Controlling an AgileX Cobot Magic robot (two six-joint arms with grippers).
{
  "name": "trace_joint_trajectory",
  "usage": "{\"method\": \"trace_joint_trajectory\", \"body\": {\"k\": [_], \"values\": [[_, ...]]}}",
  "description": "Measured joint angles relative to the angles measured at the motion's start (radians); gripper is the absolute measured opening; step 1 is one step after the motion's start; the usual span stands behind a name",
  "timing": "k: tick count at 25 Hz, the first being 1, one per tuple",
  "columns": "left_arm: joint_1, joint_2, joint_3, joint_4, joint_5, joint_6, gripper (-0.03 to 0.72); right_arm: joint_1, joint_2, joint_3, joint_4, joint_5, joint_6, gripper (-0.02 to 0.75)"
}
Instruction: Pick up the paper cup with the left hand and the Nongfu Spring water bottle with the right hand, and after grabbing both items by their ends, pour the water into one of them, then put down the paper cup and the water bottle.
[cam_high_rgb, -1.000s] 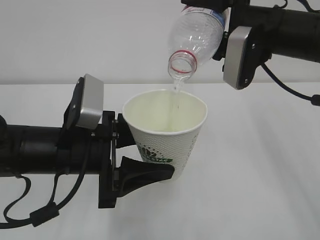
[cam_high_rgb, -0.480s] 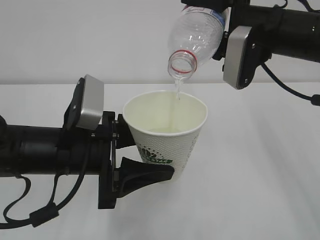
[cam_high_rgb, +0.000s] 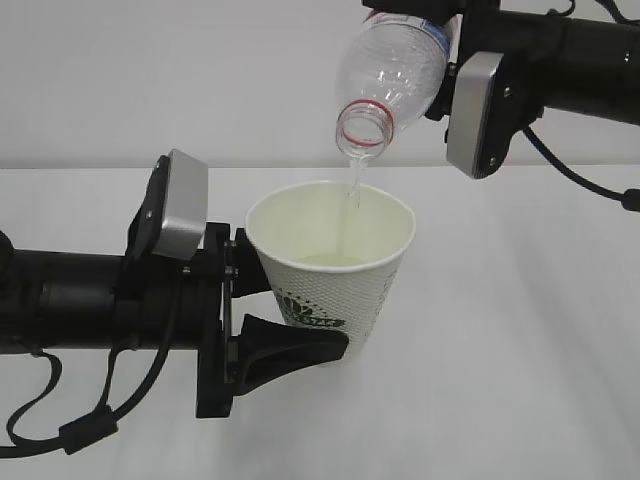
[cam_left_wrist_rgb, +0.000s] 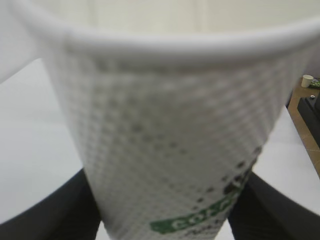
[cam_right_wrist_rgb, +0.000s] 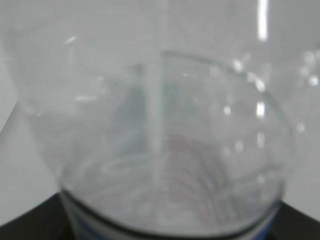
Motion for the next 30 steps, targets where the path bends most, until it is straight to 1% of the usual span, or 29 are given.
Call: {"method": "trace_joint_trajectory", "body": {"k": [30], "values": [[0.000,0.000,0.000,0.000,0.000,0.000,0.503,0.000,0.000,-0.006,0.017,0.000,-0.013,0.449]]}}
